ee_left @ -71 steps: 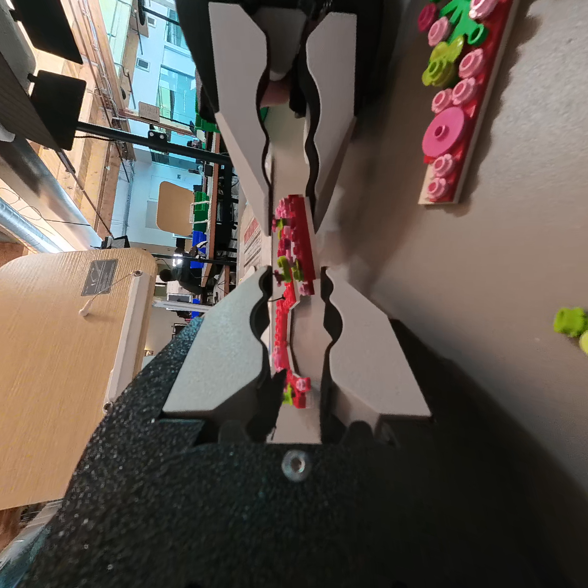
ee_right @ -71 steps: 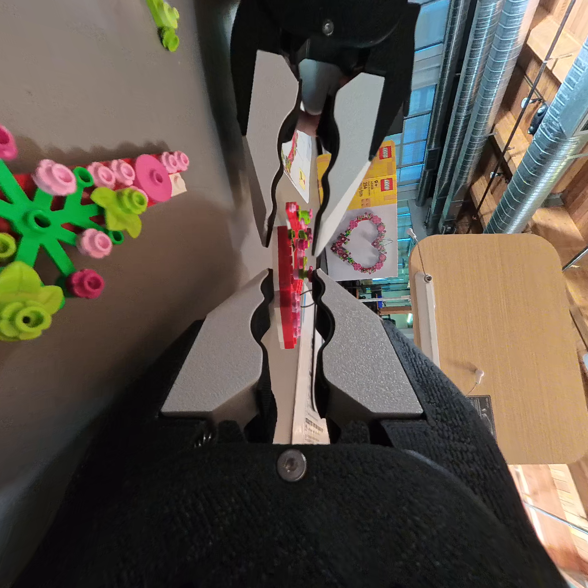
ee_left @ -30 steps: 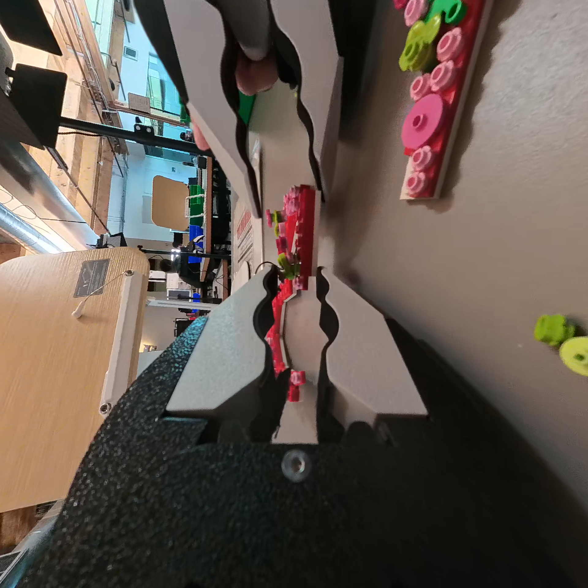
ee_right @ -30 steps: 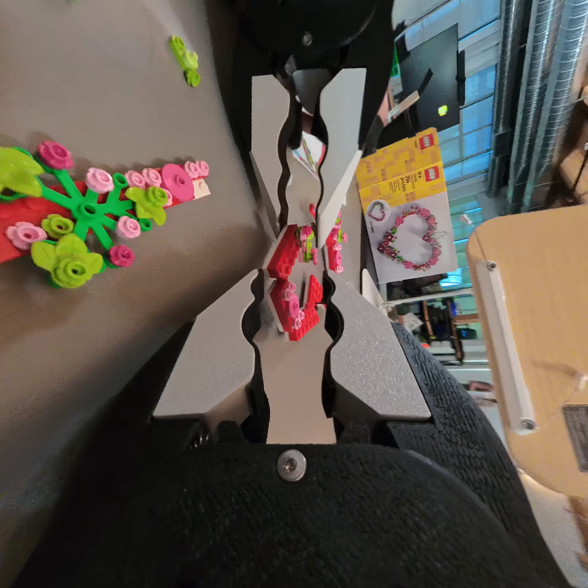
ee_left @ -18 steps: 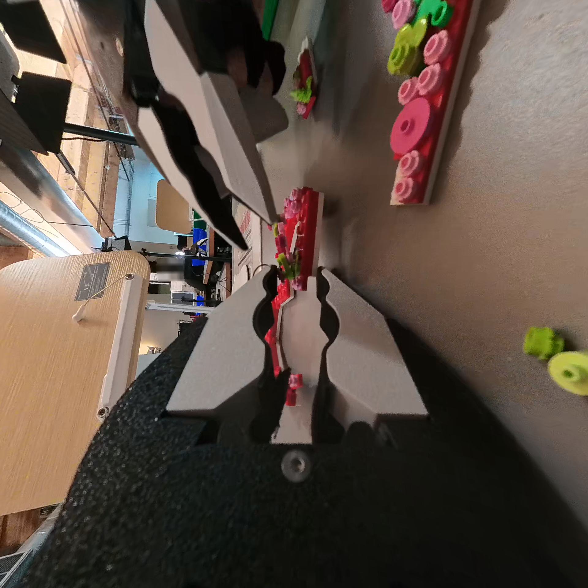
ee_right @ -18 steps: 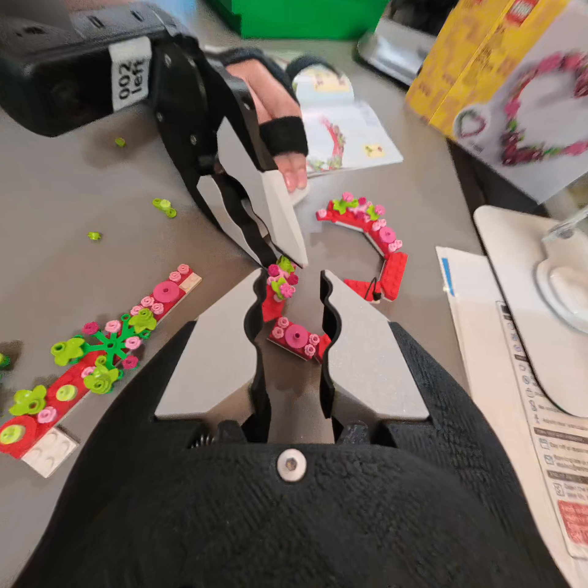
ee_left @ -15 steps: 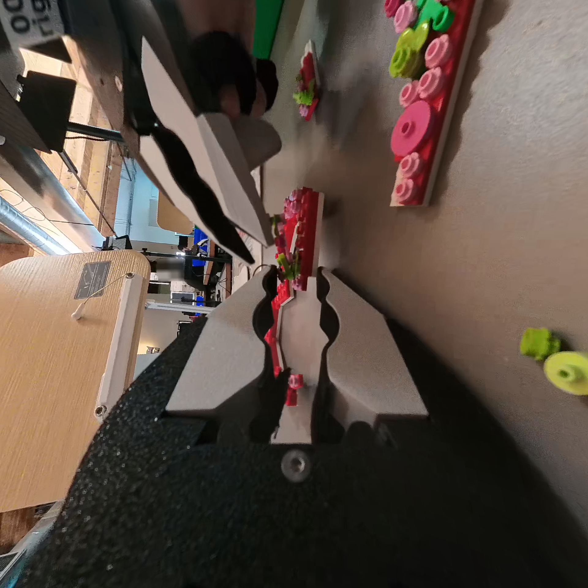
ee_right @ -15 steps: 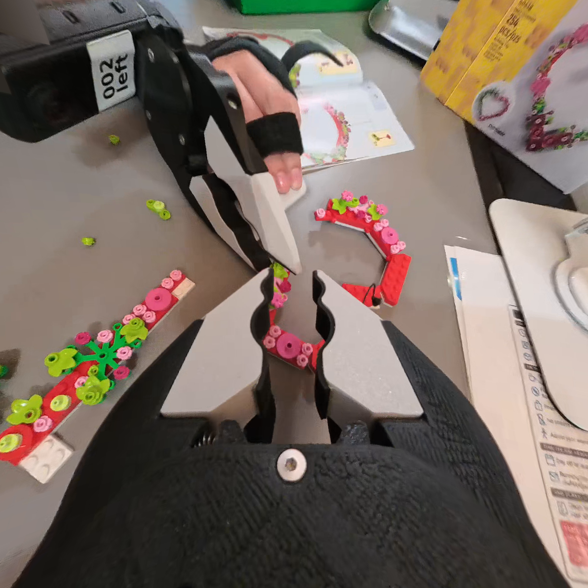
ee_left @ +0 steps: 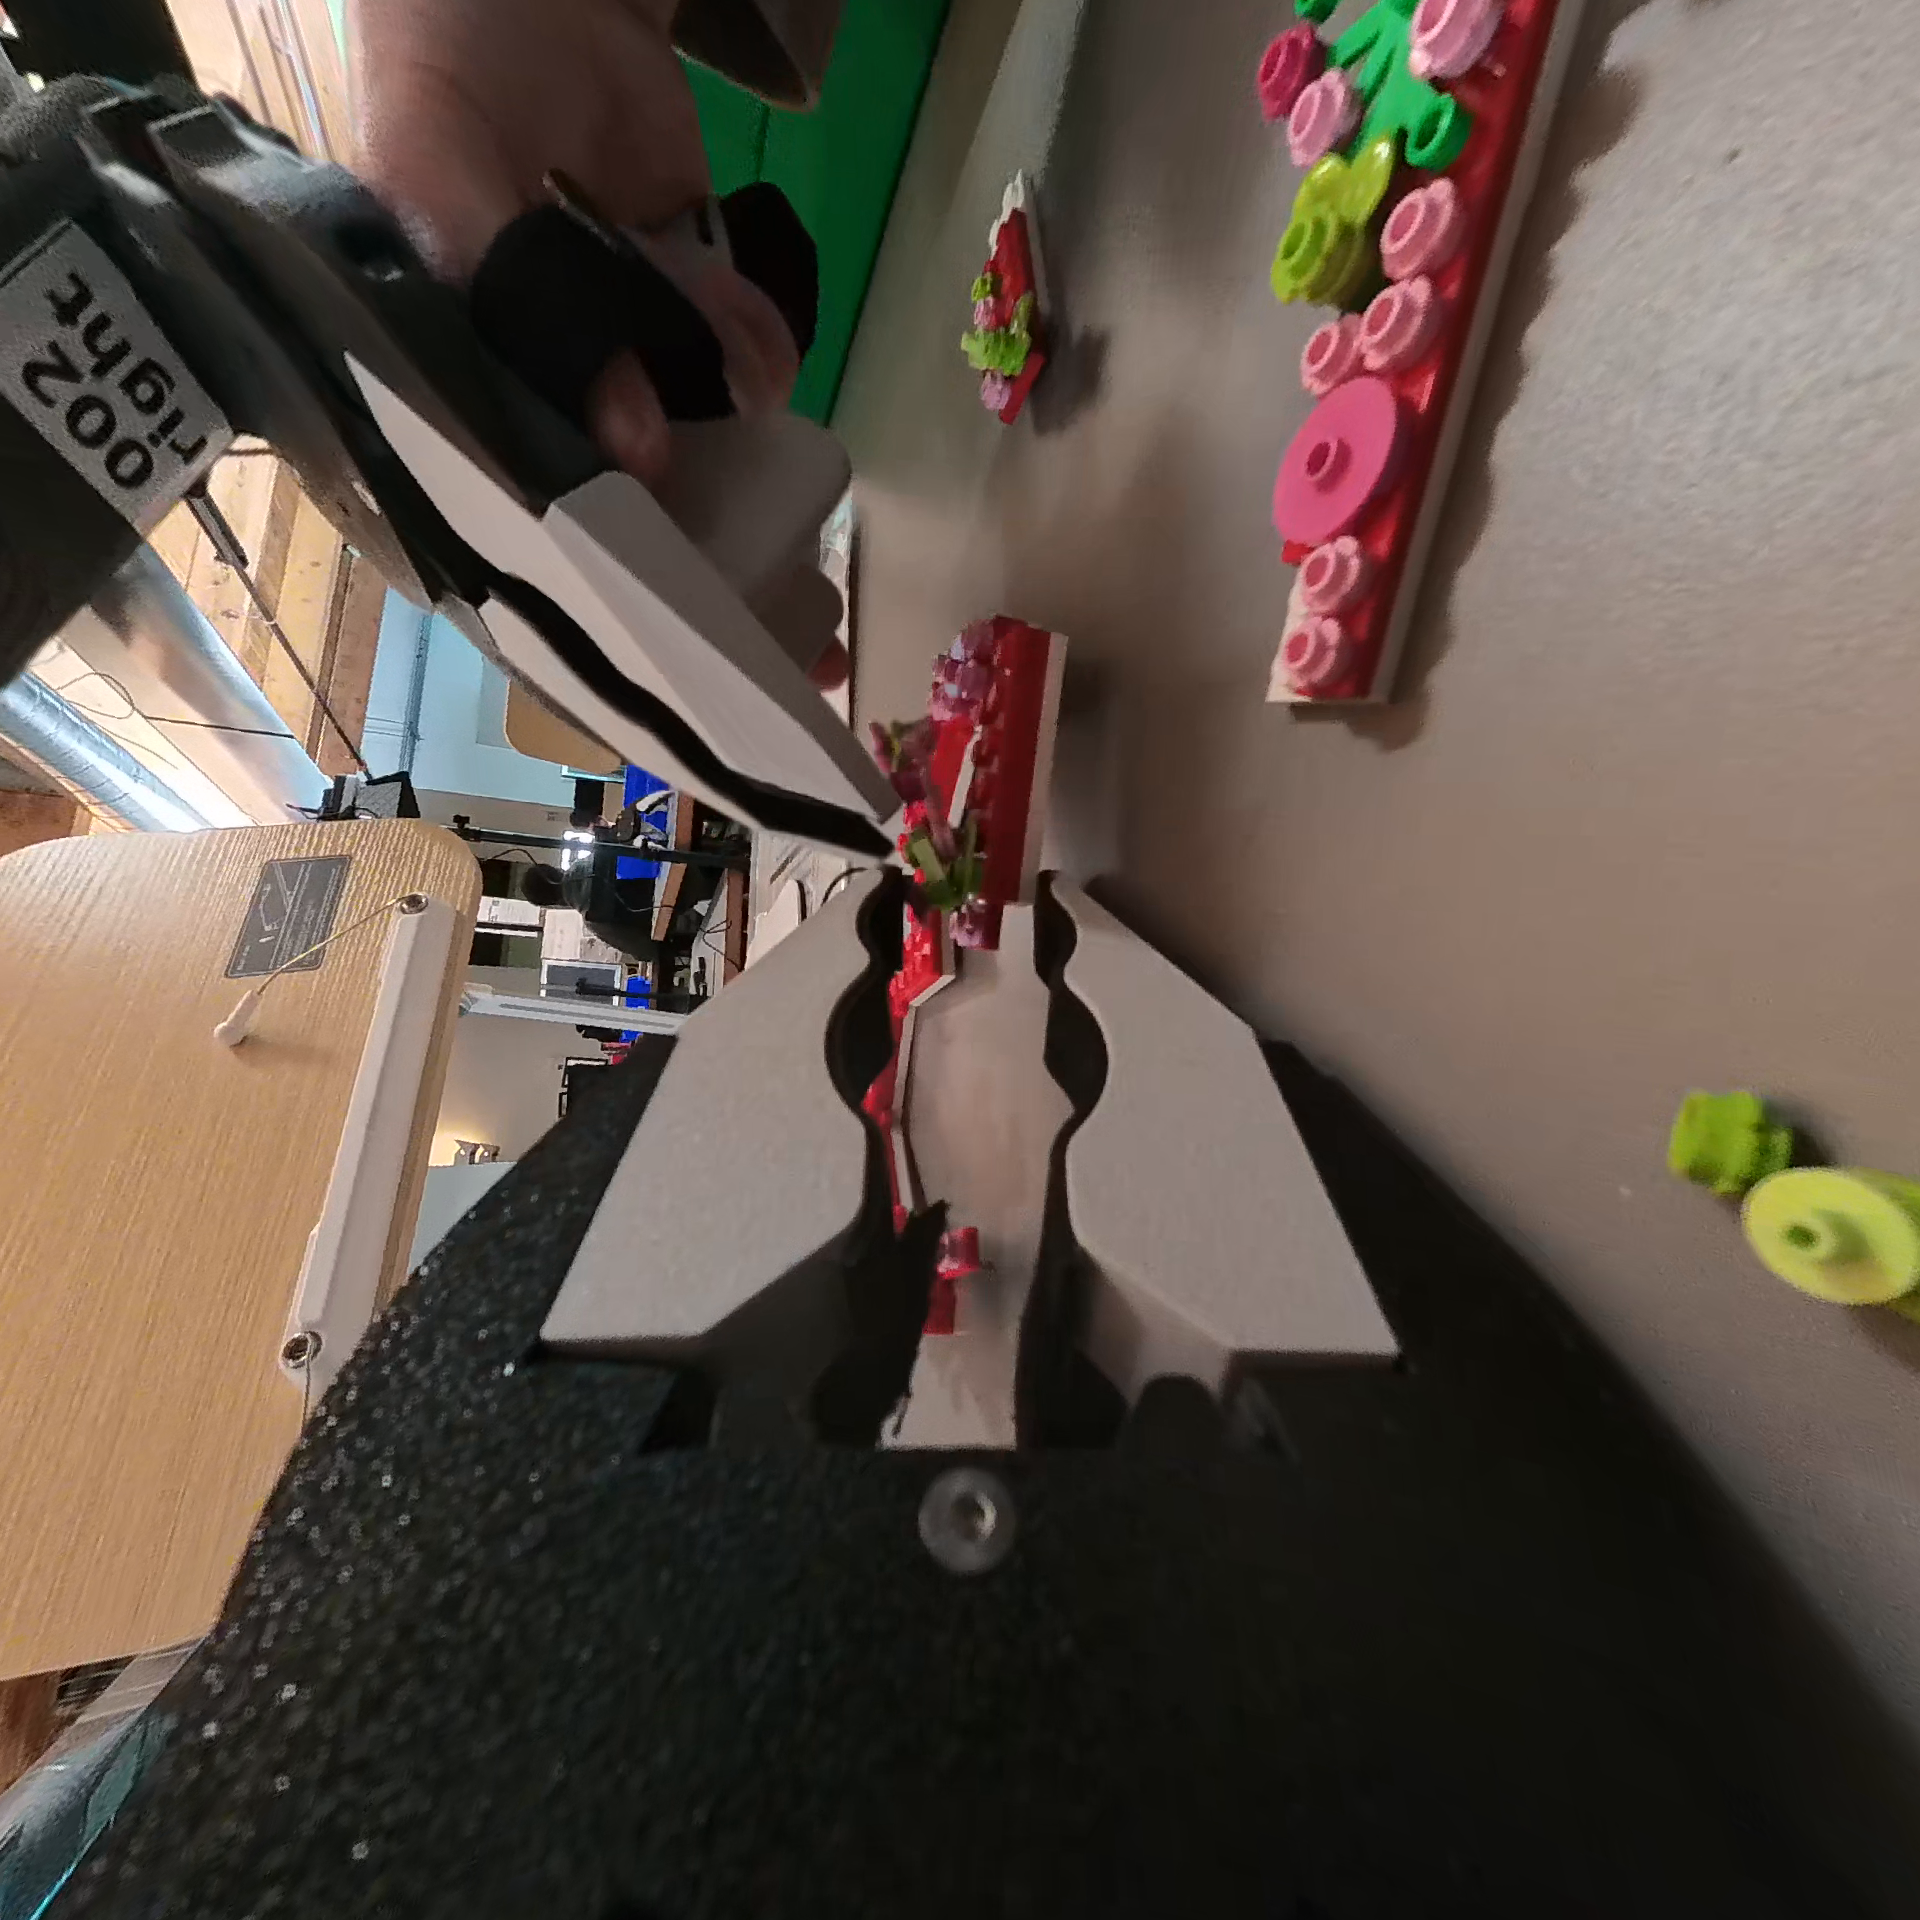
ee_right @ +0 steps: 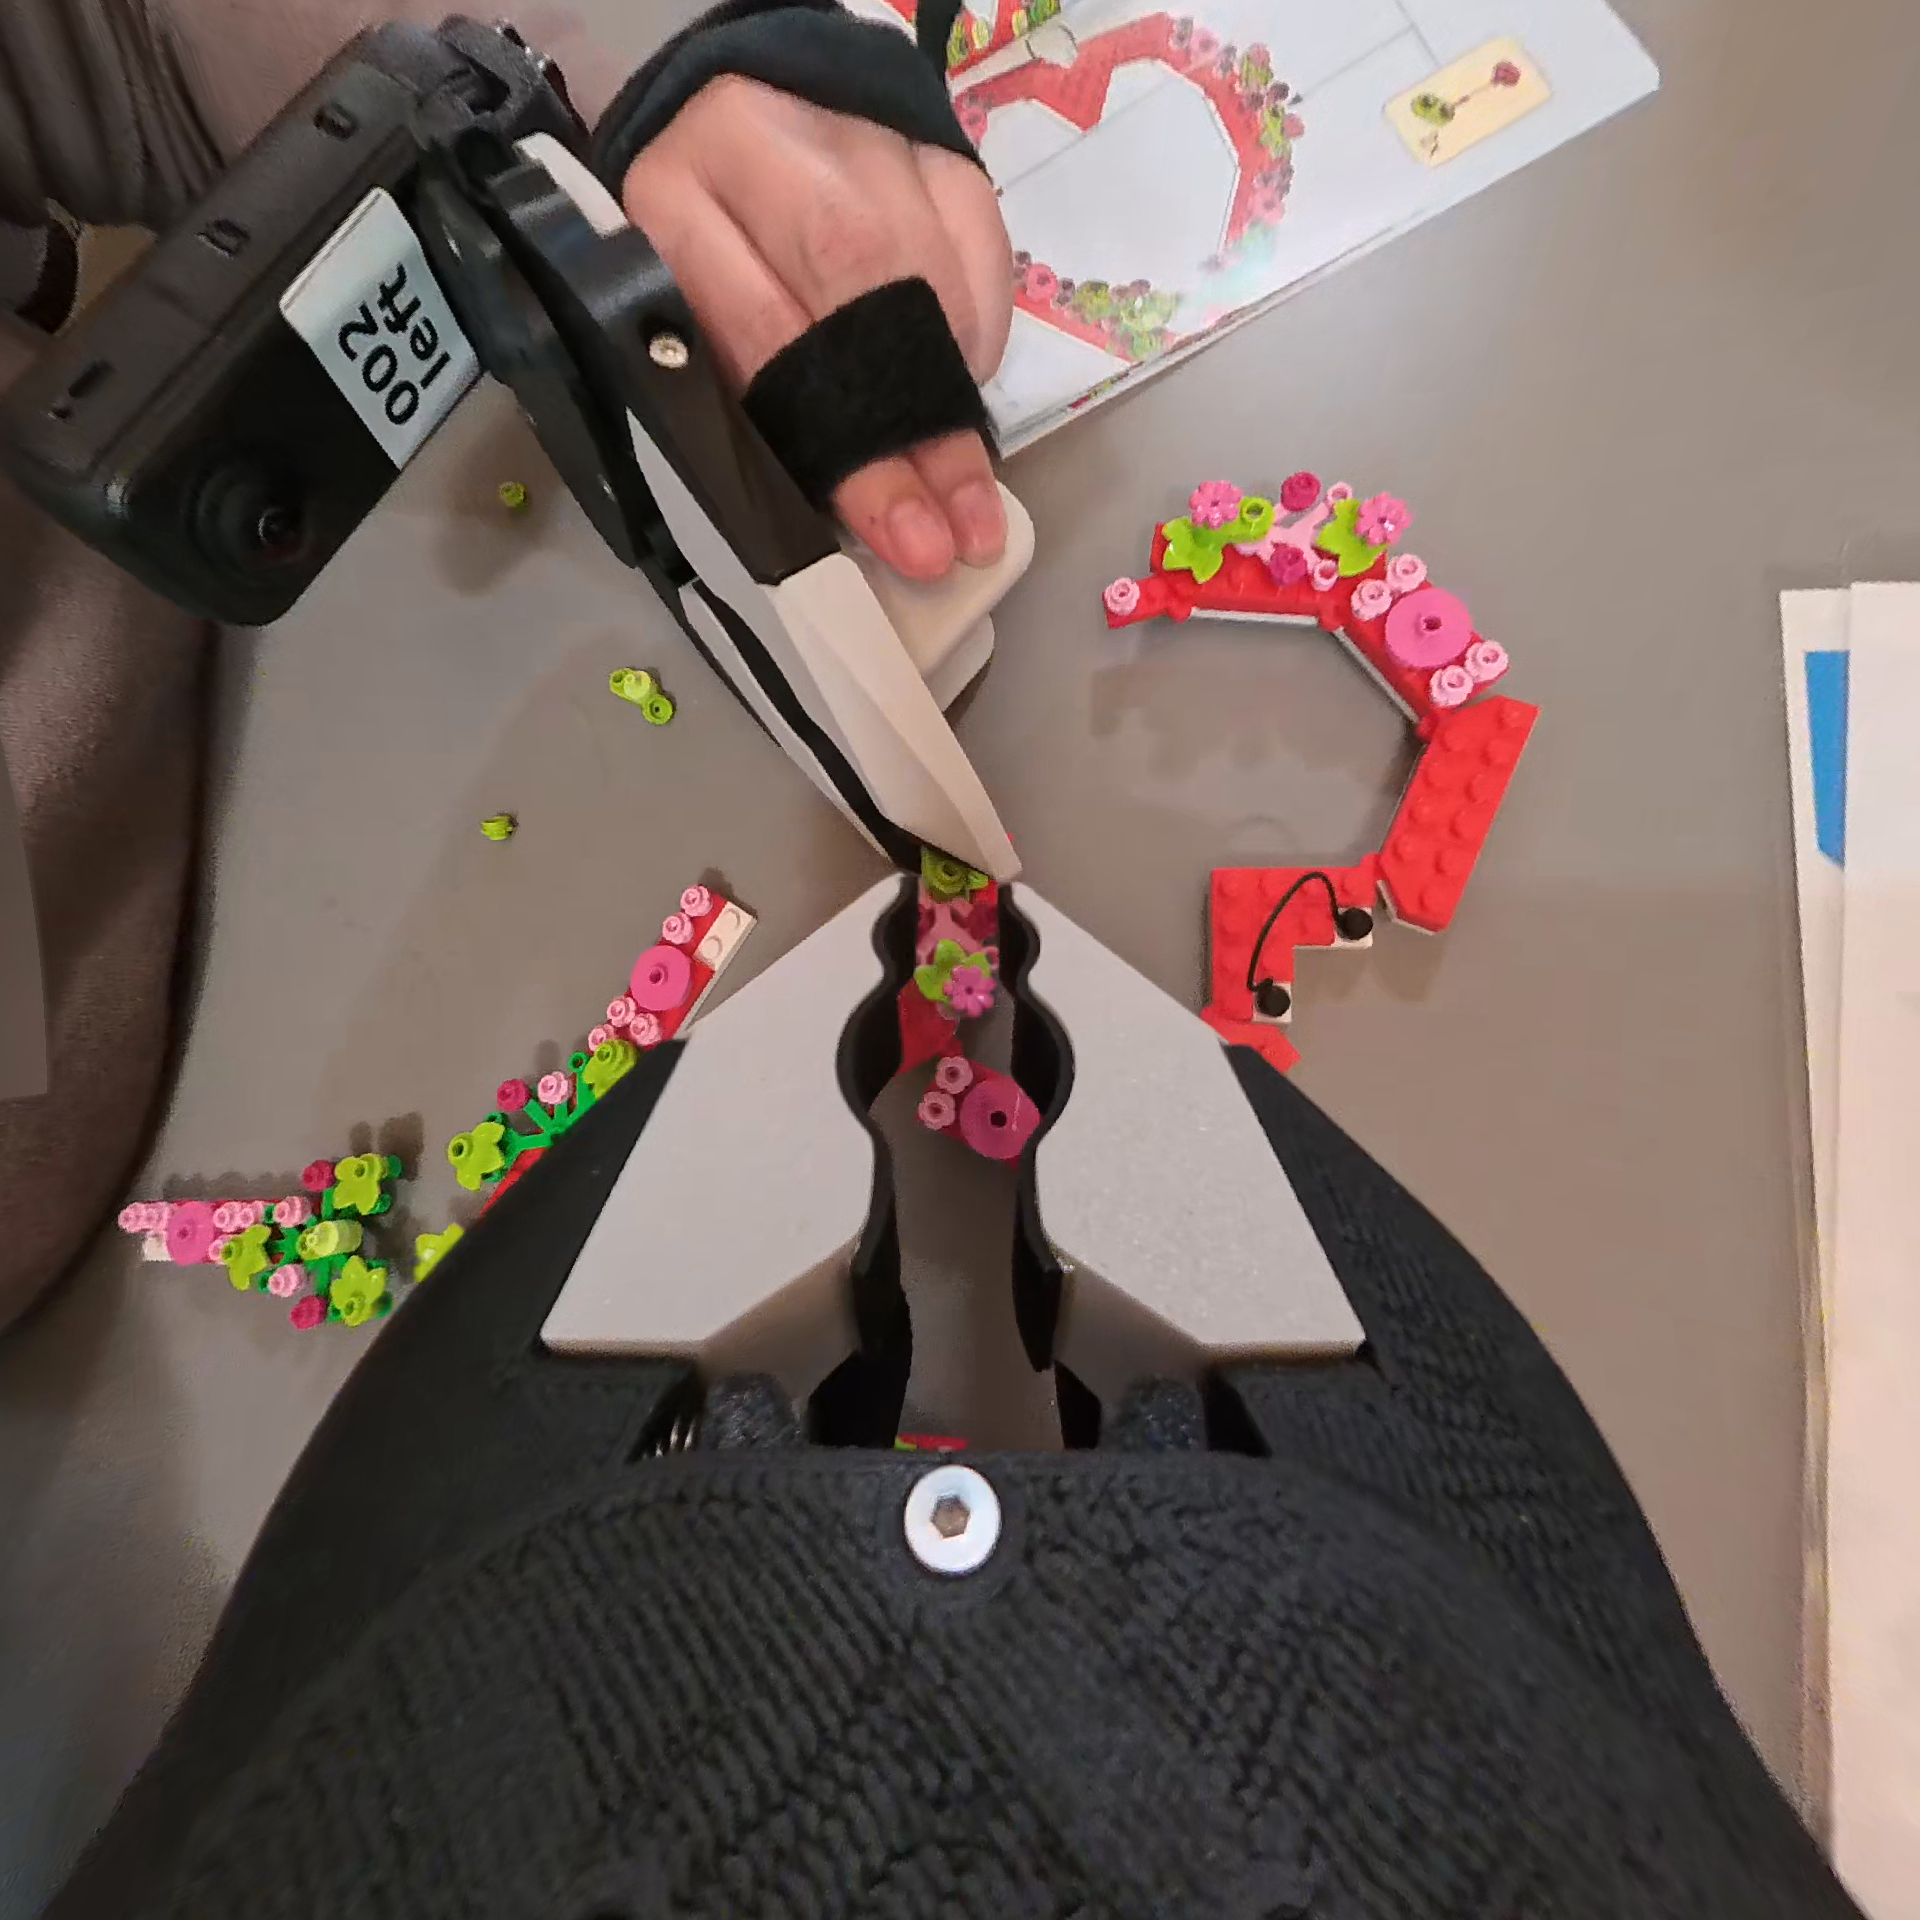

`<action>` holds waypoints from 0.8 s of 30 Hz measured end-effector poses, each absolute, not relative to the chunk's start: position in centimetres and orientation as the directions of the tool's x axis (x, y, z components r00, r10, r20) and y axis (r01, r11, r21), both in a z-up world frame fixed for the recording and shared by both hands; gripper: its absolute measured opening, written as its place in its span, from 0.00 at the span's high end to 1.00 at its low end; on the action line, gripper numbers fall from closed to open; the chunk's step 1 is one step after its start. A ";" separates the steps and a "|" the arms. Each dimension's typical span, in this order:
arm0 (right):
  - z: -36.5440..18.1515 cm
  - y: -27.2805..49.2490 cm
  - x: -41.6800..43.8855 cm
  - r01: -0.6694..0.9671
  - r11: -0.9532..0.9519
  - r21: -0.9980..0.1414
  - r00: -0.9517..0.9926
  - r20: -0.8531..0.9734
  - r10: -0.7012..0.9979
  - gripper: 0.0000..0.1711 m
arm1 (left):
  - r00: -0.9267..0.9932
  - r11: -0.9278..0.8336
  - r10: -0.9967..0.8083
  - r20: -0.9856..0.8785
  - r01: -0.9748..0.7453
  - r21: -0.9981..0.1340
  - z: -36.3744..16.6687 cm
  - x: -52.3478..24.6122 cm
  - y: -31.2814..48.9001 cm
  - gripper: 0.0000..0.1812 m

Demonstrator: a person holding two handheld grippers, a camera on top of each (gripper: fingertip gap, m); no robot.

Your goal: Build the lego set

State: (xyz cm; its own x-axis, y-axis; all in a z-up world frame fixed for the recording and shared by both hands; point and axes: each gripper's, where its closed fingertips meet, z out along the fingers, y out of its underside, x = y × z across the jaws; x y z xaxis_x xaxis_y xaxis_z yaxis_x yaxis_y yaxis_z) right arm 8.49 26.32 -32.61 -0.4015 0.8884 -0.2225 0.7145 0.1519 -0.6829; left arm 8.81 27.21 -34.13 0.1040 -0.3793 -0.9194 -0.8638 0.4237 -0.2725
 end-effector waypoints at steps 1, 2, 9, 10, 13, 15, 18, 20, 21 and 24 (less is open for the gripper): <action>-32.6 26.4 8.5 0.721 0.142 -0.678 -0.392 -0.229 0.891 0.92 | 0.104 0.424 -0.379 -0.920 -0.864 -0.272 -34.1 8.8 27.2 0.87; -32.5 26.6 8.6 0.723 0.134 -0.677 -0.383 -0.231 0.895 0.91 | 0.106 0.422 -0.379 -0.919 -0.864 -0.274 -34.1 8.8 27.2 0.87; -33.2 26.1 8.5 0.731 0.149 -0.665 -0.401 -0.243 0.883 0.91 | 0.124 0.410 -0.386 -0.914 -0.865 -0.290 -34.1 8.7 27.4 0.86; -33.2 26.0 8.4 0.728 0.146 -0.670 -0.404 -0.246 0.881 0.91 | 0.126 0.409 -0.386 -0.914 -0.865 -0.292 -34.1 8.7 27.4 0.86; -33.1 25.8 8.3 0.723 0.146 -0.676 -0.415 -0.255 0.874 0.94 | 0.129 0.407 -0.387 -0.913 -0.865 -0.295 -34.1 8.6 27.4 0.86; -33.2 25.8 8.3 0.719 0.165 -0.676 -0.423 -0.237 0.875 0.94 | 0.131 0.405 -0.388 -0.912 -0.865 -0.296 -34.1 8.6 27.4 0.86; -33.2 25.9 8.4 0.709 0.191 -0.679 -0.434 -0.208 0.876 0.95 | 0.134 0.403 -0.389 -0.911 -0.865 -0.299 -34.1 8.6 27.4 0.86; -33.0 26.1 8.3 0.703 0.181 -0.688 -0.424 -0.200 0.883 0.95 | 0.136 0.403 -0.388 -0.911 -0.865 -0.301 -34.1 8.6 27.4 0.86; -33.0 26.3 8.3 0.705 0.166 -0.689 -0.410 -0.206 0.888 0.95 | 0.138 0.402 -0.387 -0.912 -0.865 -0.301 -34.1 8.6 27.4 0.86; -33.3 28.4 7.8 0.737 0.106 -0.668 -0.299 -0.181 0.937 0.95 | 0.140 0.401 -0.385 -0.912 -0.865 -0.302 -34.0 8.6 27.4 0.86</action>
State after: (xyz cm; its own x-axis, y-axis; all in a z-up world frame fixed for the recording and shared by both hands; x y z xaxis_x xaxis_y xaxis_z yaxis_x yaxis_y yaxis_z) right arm 7.83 28.45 -33.29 -0.2987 0.9370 -0.1812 0.7367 0.1056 -0.6679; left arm 8.57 27.45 -34.03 0.1405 -0.3850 -0.9122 -0.8648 0.4008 -0.3024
